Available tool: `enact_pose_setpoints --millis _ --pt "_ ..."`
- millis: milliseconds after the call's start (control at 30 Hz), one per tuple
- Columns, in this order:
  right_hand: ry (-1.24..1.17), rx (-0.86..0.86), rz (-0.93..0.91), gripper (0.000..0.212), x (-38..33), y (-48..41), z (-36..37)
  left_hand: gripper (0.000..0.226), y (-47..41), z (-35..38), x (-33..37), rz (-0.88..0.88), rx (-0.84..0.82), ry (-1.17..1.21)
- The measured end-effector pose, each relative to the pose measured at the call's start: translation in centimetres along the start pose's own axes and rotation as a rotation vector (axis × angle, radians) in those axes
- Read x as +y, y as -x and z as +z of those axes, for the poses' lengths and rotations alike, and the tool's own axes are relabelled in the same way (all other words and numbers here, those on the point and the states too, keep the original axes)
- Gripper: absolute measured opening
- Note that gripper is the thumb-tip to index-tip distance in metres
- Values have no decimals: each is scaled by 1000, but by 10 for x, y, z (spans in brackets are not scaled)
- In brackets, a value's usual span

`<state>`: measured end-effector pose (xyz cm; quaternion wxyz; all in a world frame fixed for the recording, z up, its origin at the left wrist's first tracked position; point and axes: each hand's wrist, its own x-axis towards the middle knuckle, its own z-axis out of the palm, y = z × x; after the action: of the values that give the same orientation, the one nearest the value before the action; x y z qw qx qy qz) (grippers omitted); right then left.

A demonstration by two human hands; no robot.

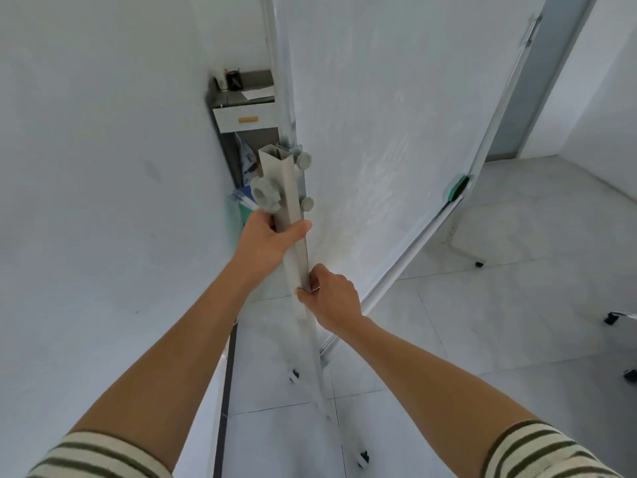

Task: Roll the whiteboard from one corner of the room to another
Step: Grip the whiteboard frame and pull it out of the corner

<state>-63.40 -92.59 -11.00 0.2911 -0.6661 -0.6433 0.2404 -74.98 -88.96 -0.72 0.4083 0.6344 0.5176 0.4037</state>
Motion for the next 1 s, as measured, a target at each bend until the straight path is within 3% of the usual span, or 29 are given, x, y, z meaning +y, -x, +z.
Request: enact_pose_setpoints --millis 100,367,700,1000 --pt "22 -48 -73 23 -13 38 13 7 51 -13 -2 -3 87 4" --pt "44 -145 -248 27 -33 153 37 11 192 -34 8 -57 169 46" --pt "0 -193 -276 27 -47 298 44 17 349 -43 22 -53 228 71" --pt "-93 -165 -175 27 -53 403 47 14 444 -39 22 1 241 64"
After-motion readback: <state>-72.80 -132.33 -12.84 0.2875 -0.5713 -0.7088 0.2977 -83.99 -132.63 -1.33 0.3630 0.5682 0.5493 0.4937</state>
